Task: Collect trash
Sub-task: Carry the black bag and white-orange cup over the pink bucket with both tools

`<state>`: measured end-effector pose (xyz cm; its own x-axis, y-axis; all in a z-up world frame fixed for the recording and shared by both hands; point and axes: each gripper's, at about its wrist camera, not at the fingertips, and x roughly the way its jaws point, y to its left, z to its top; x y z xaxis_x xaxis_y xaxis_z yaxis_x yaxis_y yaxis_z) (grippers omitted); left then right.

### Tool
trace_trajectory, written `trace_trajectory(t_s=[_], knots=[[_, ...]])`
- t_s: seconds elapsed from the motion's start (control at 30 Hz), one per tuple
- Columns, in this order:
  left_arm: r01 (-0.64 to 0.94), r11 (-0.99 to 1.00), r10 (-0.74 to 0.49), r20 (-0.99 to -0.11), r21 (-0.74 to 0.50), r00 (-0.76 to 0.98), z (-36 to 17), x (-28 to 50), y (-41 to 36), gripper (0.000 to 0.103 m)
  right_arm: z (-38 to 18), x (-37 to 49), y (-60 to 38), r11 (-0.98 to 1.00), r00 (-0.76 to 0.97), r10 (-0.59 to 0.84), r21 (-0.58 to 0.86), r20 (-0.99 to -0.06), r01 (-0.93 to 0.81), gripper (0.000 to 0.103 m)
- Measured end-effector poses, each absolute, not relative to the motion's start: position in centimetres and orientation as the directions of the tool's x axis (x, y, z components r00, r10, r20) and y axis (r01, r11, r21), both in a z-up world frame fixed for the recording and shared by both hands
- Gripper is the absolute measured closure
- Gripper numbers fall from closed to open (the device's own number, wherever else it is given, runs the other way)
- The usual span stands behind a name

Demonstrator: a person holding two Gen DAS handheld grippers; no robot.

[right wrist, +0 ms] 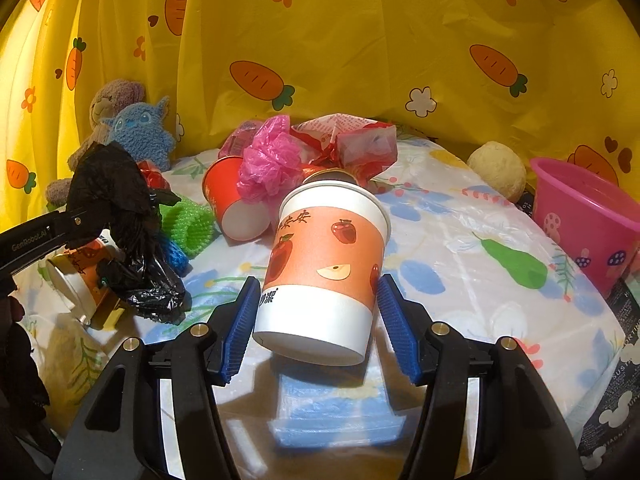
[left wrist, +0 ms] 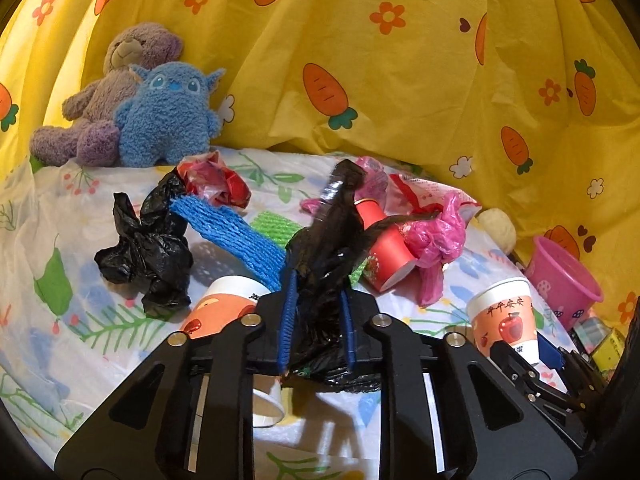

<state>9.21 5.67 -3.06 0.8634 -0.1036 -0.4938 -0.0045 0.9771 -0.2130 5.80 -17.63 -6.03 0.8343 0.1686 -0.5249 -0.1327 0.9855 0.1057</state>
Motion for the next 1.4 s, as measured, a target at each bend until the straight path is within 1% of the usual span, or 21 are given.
trace_trajectory(t_s=[0.03,0.13,0.43,0.7,1.0,1.13,1.3,1.4], knots=[[0.001,0.977,-0.109,-0.490,-0.215,0.865,-2.9,9.3,5.6,0.098,-5.9,5.6,-17.9,0.986,0.837,0.168,0.107,-0.521,-0.131,0.044],[0.009,0.976,-0.113,-0.474,-0.217,0.873,-2.4,9.2,5.3,0.102,-5.5,5.1,-18.7,0.985,0.848,0.168,0.113,-0.503,-0.129,0.044],[0.068,0.969,-0.153,-0.360,-0.239,0.920,1.3,6.7,4.4,0.103,-3.9,3.6,-20.2,0.986,0.885,0.160,0.115,-0.438,-0.122,0.044],[0.181,0.962,-0.241,-0.325,-0.204,0.915,3.7,6.6,0.2,0.103,-2.1,2.6,-22.9,0.989,0.914,0.127,0.121,-0.385,-0.086,0.044],[0.347,0.923,-0.382,-0.300,-0.166,0.874,5.3,8.3,-8.0,0.103,0.0,2.1,-28.0,0.996,0.945,0.002,0.084,-0.326,0.027,0.044],[0.418,0.889,-0.457,-0.297,-0.187,0.838,5.8,9.9,-11.8,0.103,0.8,2.4,-31.1,0.992,0.952,-0.079,0.070,-0.296,0.104,0.044],[0.498,0.850,-0.527,-0.275,-0.171,0.804,6.5,11.6,-17.3,0.103,1.6,3.1,-35.4,0.976,0.948,-0.195,0.051,-0.252,0.214,0.044],[0.547,0.820,-0.573,-0.258,-0.169,0.778,6.7,12.9,-20.7,0.103,1.8,3.8,-38.3,0.961,0.938,-0.251,0.056,-0.240,0.271,0.044]])
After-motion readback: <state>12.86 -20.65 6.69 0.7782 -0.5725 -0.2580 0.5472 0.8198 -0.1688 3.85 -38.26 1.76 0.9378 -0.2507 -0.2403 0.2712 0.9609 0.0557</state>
